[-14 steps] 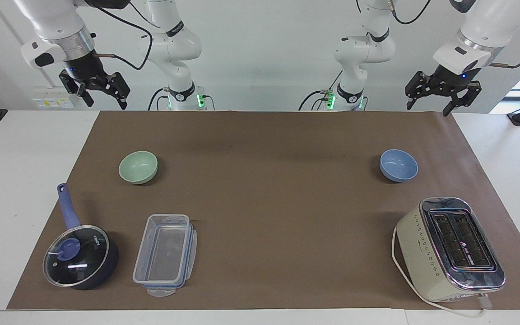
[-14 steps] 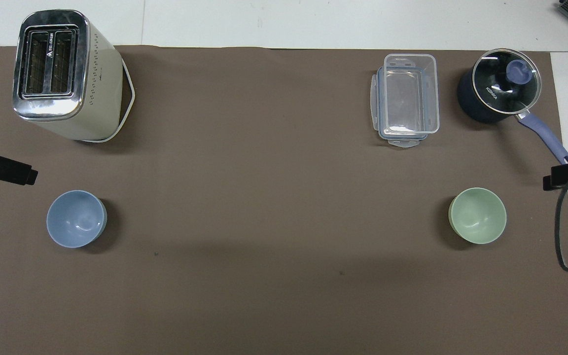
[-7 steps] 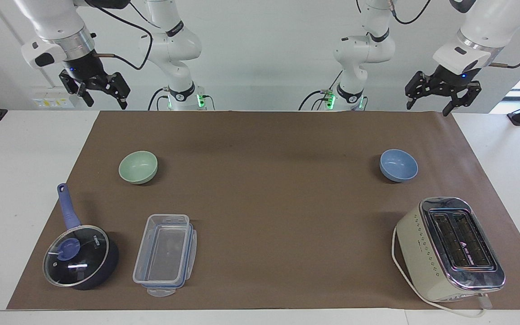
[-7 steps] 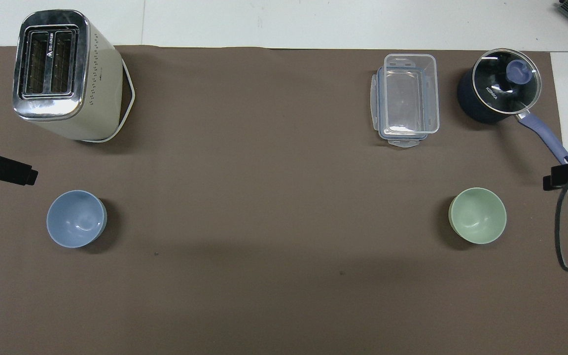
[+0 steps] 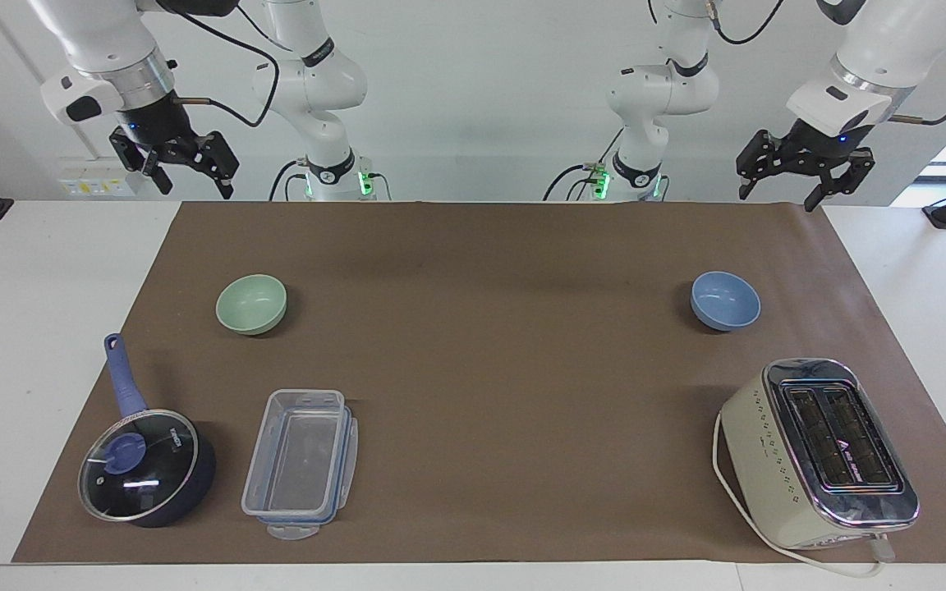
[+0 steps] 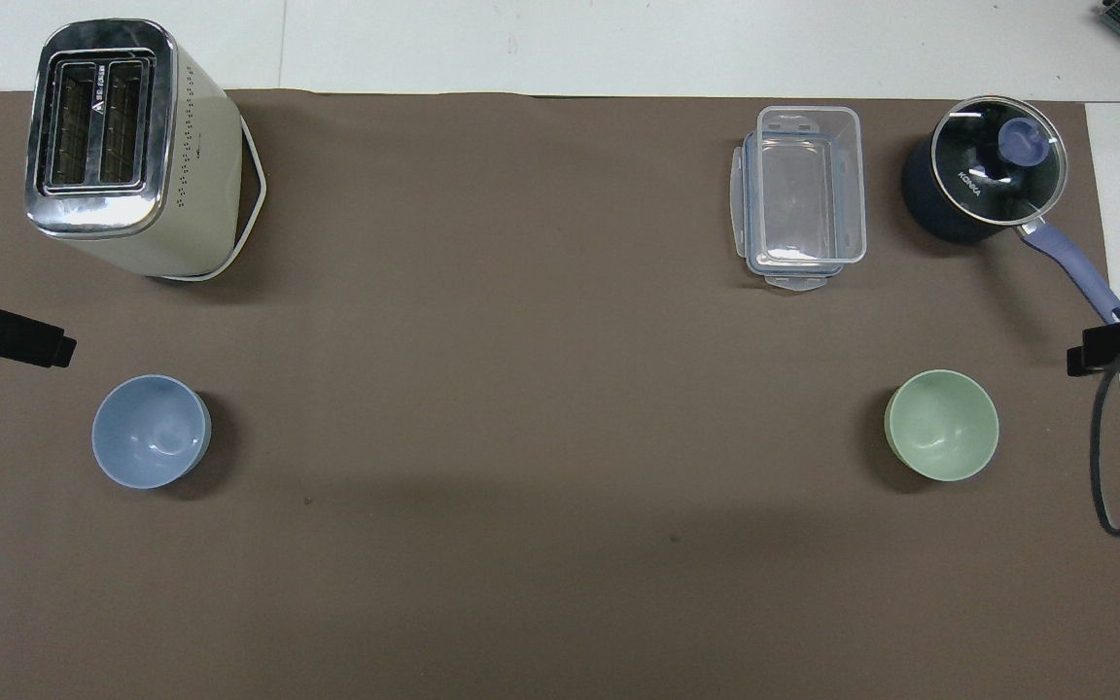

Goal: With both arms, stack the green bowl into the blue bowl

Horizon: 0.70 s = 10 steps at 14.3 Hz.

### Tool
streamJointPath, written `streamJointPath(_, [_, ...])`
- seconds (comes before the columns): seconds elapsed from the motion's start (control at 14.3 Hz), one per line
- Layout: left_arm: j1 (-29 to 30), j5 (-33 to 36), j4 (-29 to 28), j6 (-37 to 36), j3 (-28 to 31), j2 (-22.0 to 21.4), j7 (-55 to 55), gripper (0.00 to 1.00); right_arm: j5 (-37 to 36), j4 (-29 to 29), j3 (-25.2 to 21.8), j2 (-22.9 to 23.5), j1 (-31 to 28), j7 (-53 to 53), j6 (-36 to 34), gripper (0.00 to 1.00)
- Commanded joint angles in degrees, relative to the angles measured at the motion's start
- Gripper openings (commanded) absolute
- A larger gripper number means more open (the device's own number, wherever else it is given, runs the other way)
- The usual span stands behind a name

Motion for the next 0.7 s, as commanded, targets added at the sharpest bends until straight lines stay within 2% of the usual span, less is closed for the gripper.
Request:
streamJointPath(0.0, [1.2,0.4,-5.5,0.2,0.2,-3.8,1.8,1.0,0.7,-1.3,0.3,-1.2,-0.4,-0.6,0.6,1.0])
streamJointPath(0.35, [5.9,-1.1,-11.2,5.9,0.2,-5.2,7.4,1.0,0.7,-1.3,0.3,-1.2,-0.4,-0.8,0.3,1.0])
streamJointPath(0.63, [10.6,-1.7,-18.0,13.2,0.2,-5.1,13.4,1.0,0.7,-1.2,0.3,-1.2,-0.4,-0.8,0.4,1.0])
